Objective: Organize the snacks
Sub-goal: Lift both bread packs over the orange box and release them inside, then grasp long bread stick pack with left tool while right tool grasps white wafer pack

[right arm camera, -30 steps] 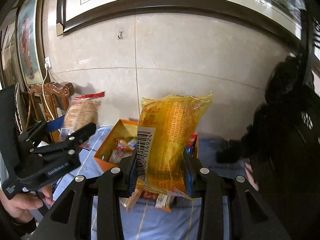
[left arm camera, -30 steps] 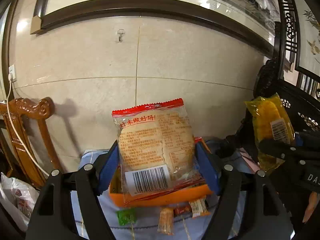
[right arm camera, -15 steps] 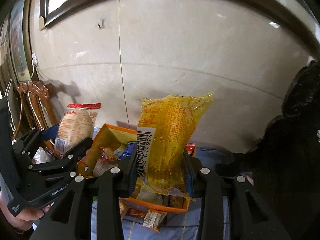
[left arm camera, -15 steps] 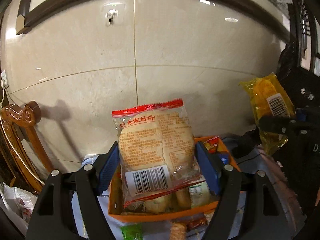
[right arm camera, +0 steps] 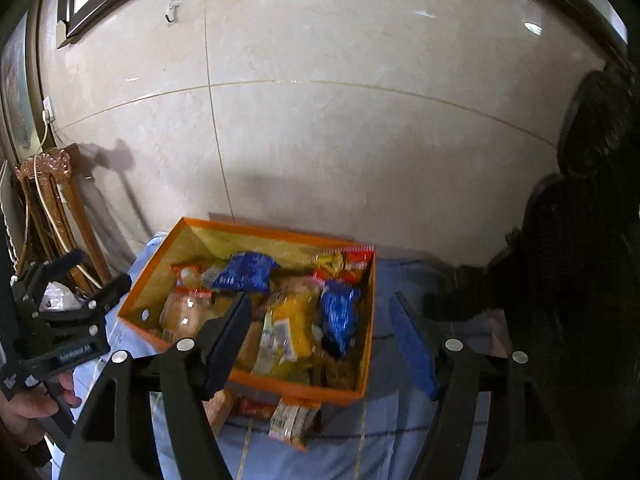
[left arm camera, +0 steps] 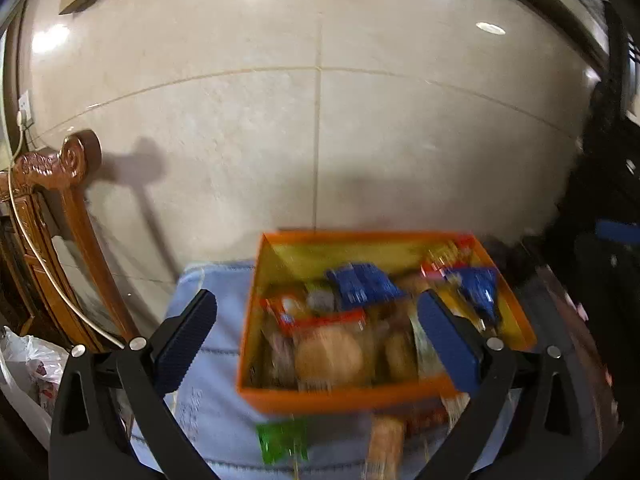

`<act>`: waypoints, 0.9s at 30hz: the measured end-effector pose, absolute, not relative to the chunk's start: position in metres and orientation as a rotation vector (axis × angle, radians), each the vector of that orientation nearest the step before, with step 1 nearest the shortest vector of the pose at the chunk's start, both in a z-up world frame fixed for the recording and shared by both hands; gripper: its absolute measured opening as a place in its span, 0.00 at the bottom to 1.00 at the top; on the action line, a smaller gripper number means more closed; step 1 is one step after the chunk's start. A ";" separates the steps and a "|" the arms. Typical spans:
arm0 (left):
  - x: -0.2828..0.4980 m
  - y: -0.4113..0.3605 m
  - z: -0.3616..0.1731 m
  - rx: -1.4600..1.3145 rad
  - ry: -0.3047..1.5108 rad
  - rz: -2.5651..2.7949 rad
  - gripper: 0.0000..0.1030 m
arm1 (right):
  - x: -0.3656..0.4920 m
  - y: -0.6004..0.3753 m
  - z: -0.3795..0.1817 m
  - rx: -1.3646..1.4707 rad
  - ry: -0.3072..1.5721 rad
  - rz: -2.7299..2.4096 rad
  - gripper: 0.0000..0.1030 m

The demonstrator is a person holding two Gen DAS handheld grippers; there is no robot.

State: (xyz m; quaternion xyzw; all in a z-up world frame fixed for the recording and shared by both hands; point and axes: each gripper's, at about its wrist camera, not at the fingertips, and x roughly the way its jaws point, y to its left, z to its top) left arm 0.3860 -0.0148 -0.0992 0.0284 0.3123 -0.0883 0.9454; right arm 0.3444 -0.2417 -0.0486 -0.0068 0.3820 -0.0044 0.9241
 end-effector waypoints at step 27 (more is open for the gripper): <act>0.291 -0.060 -0.267 0.257 0.744 -0.346 0.96 | 0.318 -0.215 -0.234 0.026 1.100 0.011 0.69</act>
